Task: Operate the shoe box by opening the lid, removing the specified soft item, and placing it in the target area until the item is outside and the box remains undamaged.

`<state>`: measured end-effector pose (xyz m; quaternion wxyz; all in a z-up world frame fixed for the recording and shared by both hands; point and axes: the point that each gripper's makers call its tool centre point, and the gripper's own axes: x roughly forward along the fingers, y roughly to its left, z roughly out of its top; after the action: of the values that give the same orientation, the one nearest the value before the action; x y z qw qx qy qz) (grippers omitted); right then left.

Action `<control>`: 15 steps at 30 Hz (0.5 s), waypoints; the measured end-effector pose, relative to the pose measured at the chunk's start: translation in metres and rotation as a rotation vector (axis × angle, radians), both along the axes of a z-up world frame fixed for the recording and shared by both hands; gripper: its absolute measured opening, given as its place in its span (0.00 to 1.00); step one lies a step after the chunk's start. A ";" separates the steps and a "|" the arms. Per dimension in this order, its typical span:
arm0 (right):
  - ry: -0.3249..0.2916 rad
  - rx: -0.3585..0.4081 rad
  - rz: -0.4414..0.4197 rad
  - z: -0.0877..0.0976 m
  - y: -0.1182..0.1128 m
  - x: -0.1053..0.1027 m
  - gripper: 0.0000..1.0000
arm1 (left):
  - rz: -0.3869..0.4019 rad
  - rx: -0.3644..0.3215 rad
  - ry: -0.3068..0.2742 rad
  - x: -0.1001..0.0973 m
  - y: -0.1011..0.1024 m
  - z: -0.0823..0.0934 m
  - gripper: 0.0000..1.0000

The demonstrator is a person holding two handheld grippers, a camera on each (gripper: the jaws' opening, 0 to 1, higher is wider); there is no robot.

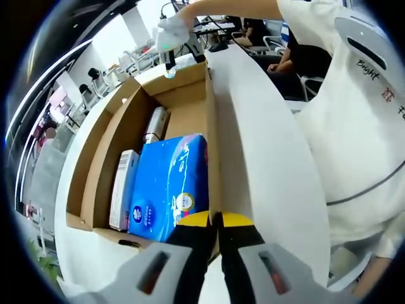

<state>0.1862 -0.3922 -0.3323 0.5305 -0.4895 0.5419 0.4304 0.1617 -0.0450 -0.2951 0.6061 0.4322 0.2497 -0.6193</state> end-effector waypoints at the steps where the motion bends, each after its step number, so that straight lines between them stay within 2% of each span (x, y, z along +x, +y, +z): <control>1: -0.002 0.006 -0.005 0.000 0.000 0.000 0.58 | 0.000 0.000 -0.001 0.000 0.000 0.000 0.03; 15: -0.004 0.002 -0.001 -0.003 0.001 -0.002 0.61 | -0.002 -0.001 -0.006 0.000 0.000 0.000 0.04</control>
<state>0.1845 -0.3914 -0.3349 0.5321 -0.4896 0.5407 0.4299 0.1620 -0.0446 -0.2955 0.6063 0.4342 0.2472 -0.6187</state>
